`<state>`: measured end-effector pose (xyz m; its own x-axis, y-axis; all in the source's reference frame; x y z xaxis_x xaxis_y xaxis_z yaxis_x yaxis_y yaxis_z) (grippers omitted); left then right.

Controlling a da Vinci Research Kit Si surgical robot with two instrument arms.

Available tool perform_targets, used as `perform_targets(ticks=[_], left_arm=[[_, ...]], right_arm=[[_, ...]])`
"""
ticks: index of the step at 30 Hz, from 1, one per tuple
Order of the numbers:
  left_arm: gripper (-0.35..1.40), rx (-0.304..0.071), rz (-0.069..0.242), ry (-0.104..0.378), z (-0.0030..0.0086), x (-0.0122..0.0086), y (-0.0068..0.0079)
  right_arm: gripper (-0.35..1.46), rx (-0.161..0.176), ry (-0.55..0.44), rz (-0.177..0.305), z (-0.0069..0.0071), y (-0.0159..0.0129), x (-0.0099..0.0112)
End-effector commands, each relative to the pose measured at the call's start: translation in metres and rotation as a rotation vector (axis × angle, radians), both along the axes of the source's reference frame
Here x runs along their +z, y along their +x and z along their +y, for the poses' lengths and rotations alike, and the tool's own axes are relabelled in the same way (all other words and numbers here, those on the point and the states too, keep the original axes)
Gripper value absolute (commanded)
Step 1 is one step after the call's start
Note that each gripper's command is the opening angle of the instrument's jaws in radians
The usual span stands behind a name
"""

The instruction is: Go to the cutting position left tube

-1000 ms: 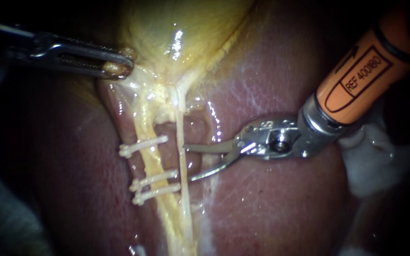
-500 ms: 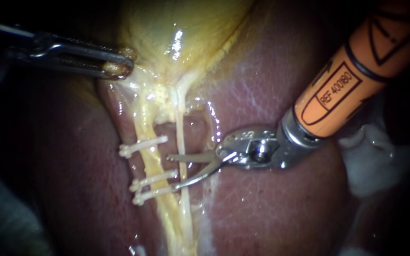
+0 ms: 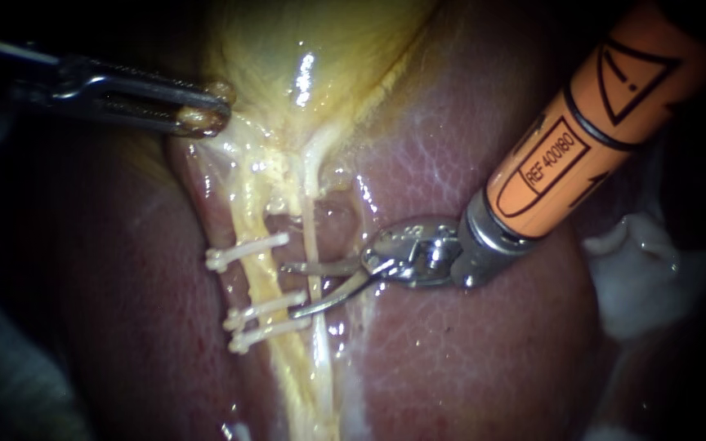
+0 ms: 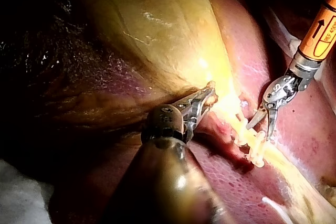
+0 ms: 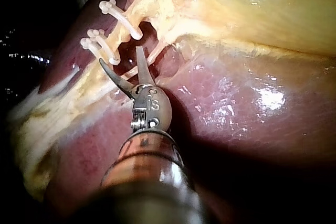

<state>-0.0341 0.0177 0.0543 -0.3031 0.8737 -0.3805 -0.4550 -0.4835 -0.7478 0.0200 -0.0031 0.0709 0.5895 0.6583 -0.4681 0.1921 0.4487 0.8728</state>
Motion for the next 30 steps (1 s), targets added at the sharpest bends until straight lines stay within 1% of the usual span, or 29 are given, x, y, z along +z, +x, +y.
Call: perform_targets(ticks=[1,7,9,12,17,21,30], left_arm=[[-0.35,0.0,0.0,0.0,0.0,0.0,0.0],[-0.35,0.0,0.0,0.0,0.0,0.0,0.0],[-0.35,0.0,0.0,0.0,0.0,0.0,0.0],[-0.35,-0.001,0.0,0.0,0.0,0.0001,-0.0001],[-0.35,-0.001,0.001,0.0,0.0,0.0001,-0.0001],[-0.35,-0.001,0.001,-0.001,-0.0001,0.0001,-0.0002],[-0.35,-0.002,0.001,-0.001,-0.0001,0.0002,-0.0003]], right_arm=[[1.45,0.001,0.004,0.007,0.0,0.0002,-0.0001],[1.45,0.005,0.029,0.029,0.0,0.0009,-0.0002],[1.45,-0.005,0.039,0.04,-0.0001,0.0013,-0.0002],[1.45,-0.004,0.047,0.054,-0.0002,0.0019,-0.0004],[1.45,0.014,0.069,0.082,-0.0003,0.0033,-0.0009],[1.45,0.019,0.086,0.104,-0.0005,0.0043,-0.0012],[1.45,0.062,0.116,0.145,-0.0006,0.0066,-0.0015]])
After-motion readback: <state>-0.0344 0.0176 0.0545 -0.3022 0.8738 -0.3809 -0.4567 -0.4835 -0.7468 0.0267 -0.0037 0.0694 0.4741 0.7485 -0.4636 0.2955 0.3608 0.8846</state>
